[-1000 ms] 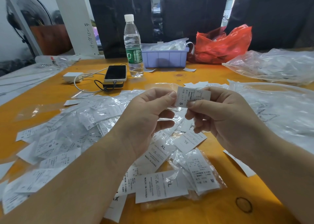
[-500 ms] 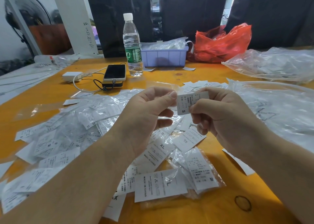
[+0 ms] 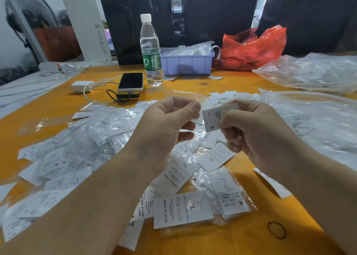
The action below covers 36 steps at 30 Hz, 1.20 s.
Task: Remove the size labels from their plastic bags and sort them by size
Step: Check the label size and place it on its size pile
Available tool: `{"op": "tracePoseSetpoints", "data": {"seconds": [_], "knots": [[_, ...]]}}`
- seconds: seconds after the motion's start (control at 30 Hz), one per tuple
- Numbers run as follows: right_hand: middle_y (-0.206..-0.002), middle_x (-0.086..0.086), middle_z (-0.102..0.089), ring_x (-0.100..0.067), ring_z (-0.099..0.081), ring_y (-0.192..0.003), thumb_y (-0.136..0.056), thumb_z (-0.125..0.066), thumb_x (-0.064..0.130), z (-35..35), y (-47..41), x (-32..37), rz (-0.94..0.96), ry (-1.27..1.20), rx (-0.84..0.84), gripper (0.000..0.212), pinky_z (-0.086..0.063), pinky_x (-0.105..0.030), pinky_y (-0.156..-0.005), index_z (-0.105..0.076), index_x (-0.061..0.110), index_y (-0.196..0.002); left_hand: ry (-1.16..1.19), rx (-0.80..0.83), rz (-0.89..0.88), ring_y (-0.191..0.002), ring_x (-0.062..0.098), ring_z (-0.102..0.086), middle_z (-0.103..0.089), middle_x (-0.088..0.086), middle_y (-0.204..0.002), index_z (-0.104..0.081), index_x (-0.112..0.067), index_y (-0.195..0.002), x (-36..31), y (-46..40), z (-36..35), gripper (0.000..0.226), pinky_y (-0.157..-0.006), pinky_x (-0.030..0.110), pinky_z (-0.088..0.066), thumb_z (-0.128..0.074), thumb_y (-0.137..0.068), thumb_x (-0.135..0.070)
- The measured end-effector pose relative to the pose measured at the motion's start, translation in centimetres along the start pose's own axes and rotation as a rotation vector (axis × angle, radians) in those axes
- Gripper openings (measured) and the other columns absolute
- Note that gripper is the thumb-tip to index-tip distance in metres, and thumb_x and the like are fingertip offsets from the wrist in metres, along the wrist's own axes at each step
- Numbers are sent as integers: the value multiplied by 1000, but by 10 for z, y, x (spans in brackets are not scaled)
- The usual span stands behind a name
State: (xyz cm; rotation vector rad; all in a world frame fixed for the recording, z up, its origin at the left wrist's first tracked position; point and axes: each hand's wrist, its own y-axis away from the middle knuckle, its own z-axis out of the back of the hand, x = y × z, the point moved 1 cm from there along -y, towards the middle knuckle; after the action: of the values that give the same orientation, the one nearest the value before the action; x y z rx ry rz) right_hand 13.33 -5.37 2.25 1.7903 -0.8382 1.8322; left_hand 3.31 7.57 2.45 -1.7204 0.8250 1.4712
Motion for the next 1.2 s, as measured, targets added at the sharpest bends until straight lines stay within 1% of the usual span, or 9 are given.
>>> {"op": "tracePoseSetpoints", "data": {"seconds": [0.23,0.4,0.53,0.6,0.7,0.83,0.97,1.03,1.2], "knots": [[-59,-13,-47,-10,-36,-41,-82,-50,-9,1,0,2,-4,-36,-4,17,-32,-22,-39,-62,3,-79,4,14,10,-60,9,-59,-66,-4,-65,-69,-22,-69,1,0,-1,15,-55,25,-52,-71,-64,-37],[-57,-12,-46,-11,-32,-41,-83,-48,-9,0,1,3,23,-64,34,24,-32,-22,-38,-60,7,-70,6,33,11,-57,8,-58,-65,-4,-64,-68,-23,-64,1,0,0,15,-53,23,-50,-71,-64,-37],[-53,-9,-44,-14,-29,-44,-78,-51,-5,4,1,4,86,-36,28,13,-31,-22,-38,-55,5,-70,5,13,4,-56,7,-58,-64,-5,-63,-68,-24,-61,1,-1,1,15,-51,22,-50,-71,-63,-38],[-53,-8,-42,-14,-28,-44,-70,-53,3,5,2,5,124,-21,37,4,-30,-23,-39,-54,-1,-70,0,-1,0,-56,7,-57,-63,-5,-62,-67,-24,-61,1,-1,1,15,-51,22,-50,-71,-64,-39],[-53,-6,-41,-12,-29,-44,-74,-57,7,6,3,6,154,21,51,19,-27,-24,-41,-49,-10,-74,-15,-13,4,-55,6,-57,-64,-6,-62,-67,-24,-63,1,0,1,17,-52,22,-50,-71,-63,-40],[-49,0,-44,-8,-35,-43,-88,-56,-1,3,6,6,227,179,12,14,-29,-22,-42,-57,-4,-74,-48,3,-4,-56,6,-57,-64,-6,-63,-66,-22,-68,1,0,-1,19,-54,22,-51,-70,-66,-40],[-50,-2,-40,-13,-33,-45,-85,-59,1,4,6,5,307,318,-93,19,-28,-29,-44,-56,1,-66,-62,28,-2,-56,7,-57,-65,-4,-65,-67,-19,-77,1,0,-2,10,-54,23,-50,-68,-84,-27],[-49,-2,-41,-14,-34,-45,-83,-62,3,5,5,5,330,354,-144,19,-29,-31,-43,-56,0,-64,-63,37,4,-57,8,-57,-65,-3,-66,-69,-20,-79,1,1,-1,14,-55,23,-50,-64,-91,-20],[-54,-3,-49,-9,-37,-47,-79,-74,11,5,4,4,318,306,-100,19,-32,-23,-43,-62,0,-70,-71,55,-1,-58,8,-57,-65,-3,-68,-70,-19,-80,1,1,-2,13,-54,21,-49,-64,-91,-21]]}}
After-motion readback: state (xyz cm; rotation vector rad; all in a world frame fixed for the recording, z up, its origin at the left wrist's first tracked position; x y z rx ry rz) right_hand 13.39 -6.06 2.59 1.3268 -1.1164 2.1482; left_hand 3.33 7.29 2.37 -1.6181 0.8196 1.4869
